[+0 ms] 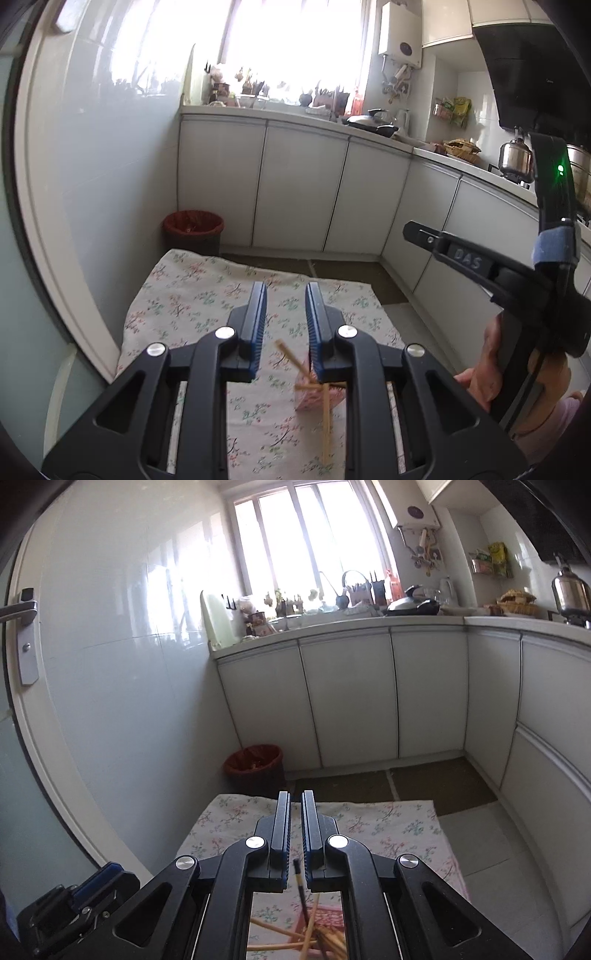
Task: Organize utensils
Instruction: 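Lower the black chopstick into the basket and open the left tool while the right tool holds its chopstick, then lower the wooden chopstick into the pink basket and open the right tool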
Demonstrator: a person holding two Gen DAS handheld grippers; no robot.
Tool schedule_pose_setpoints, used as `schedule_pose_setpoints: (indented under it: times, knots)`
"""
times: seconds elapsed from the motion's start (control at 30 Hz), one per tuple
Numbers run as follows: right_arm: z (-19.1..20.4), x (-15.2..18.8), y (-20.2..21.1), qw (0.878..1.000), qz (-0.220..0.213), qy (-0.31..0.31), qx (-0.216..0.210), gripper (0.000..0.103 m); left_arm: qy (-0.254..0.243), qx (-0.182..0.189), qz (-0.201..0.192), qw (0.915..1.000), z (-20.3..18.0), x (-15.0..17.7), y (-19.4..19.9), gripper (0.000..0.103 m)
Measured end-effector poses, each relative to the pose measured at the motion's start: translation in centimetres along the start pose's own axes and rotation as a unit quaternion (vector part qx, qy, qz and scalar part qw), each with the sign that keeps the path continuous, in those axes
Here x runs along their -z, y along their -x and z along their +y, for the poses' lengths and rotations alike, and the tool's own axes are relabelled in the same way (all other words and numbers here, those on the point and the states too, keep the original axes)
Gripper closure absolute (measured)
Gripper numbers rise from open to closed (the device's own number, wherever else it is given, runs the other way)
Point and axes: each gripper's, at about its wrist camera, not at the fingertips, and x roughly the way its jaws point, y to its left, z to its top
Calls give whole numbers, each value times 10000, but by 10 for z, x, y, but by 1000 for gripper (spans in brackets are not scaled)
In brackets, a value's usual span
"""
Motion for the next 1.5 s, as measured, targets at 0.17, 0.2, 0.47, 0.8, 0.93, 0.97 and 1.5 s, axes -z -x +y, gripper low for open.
schedule_pose_setpoints:
  times: [0.17,0.2,0.47,0.8,0.93,0.97,1.5]
  knots:
    - [5,9,10,9995,113,267,82,95,166,51,168,9997,13,8,2,74]
    - [4,11,15,9996,130,265,39,92,218,61,149,9996,14,9,4,73]
    - [-19,77,92,9980,-561,174,227,27,490,201,712,9961,28,51,14,54]
    - [1,215,0,9828,1354,602,1099,22,1115,133,1304,9851,38,108,26,54]
    - [-5,212,-58,9737,2005,44,1081,22,968,40,1212,9879,44,112,38,53]
    - [-6,211,-68,9715,2134,-48,1034,25,967,38,1178,9883,45,111,40,53]
    - [20,213,36,9973,531,259,432,96,1087,156,792,9908,53,106,57,53]
